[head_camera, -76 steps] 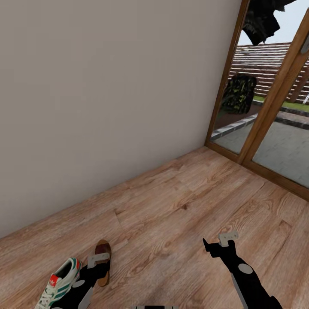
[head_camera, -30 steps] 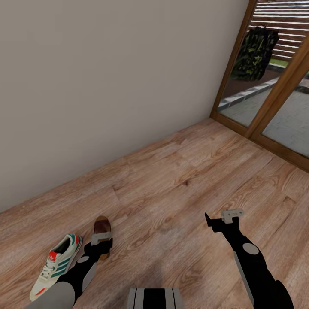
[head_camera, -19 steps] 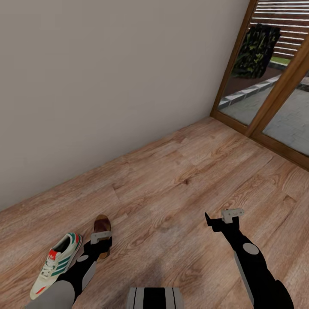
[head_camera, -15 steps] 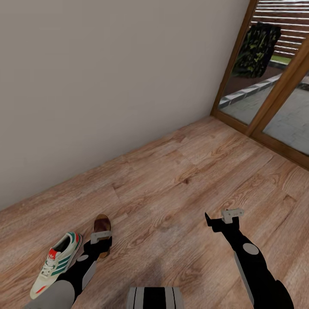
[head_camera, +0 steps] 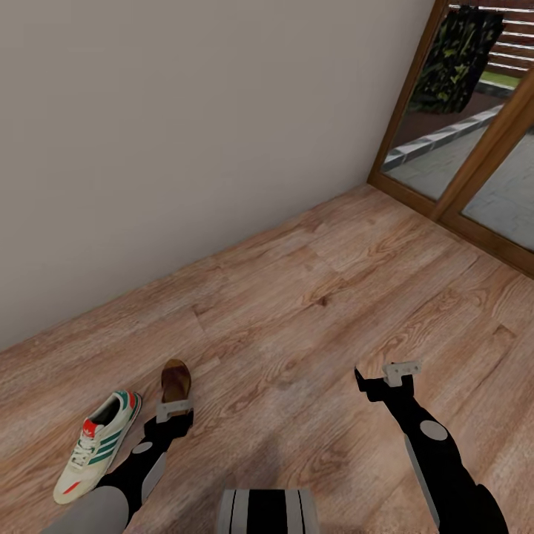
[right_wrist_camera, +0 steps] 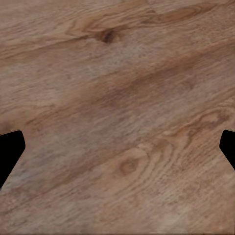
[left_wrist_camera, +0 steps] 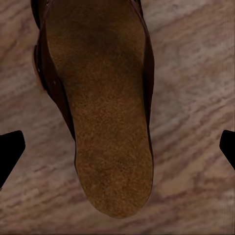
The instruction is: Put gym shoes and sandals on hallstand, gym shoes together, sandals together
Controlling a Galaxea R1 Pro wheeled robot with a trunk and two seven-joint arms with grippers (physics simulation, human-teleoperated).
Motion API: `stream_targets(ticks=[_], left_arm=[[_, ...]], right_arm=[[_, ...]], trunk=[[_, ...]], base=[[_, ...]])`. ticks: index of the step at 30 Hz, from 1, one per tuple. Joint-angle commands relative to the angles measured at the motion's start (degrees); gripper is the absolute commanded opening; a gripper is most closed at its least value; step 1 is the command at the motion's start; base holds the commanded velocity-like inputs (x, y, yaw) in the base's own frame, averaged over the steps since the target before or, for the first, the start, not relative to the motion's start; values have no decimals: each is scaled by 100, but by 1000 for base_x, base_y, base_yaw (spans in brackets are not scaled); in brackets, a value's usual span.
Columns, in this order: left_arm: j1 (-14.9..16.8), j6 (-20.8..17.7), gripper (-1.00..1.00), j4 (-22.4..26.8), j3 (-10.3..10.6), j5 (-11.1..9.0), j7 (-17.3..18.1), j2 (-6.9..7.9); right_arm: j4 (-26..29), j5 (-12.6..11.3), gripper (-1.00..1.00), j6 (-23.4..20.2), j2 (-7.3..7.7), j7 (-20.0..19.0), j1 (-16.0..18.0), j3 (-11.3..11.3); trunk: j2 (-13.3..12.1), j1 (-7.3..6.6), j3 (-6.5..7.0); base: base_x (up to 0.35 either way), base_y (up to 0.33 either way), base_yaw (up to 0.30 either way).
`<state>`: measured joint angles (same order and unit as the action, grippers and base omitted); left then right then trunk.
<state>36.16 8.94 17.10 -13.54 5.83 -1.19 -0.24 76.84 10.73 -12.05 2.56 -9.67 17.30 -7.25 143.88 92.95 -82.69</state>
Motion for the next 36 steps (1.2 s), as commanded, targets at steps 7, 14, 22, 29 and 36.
stream_targets(ticks=[7,14,22,29,36], left_arm=[[-6,229,100,-5,-24,62,-12,0],[-11,412,100,-12,-22,66,-12,1],[14,480,100,-14,-25,68,-12,6],[41,485,100,-14,-25,68,-12,6],[55,486,100,-7,-25,68,-12,6]], right_arm=[[4,60,100,-27,-1,-44,2,-6],[-7,60,100,-27,-2,-44,2,-5],[-30,60,100,-30,-9,-44,2,0],[-36,60,100,-27,-9,-44,2,-3],[-36,50,100,-26,-10,-41,2,-4]], trunk=[[7,9,-93],[7,9,-93],[11,17,-159],[20,35,-314],[20,35,-314]], base=[[0,0,0],[0,0,0],[0,0,0],[0,0,0],[0,0,0]])
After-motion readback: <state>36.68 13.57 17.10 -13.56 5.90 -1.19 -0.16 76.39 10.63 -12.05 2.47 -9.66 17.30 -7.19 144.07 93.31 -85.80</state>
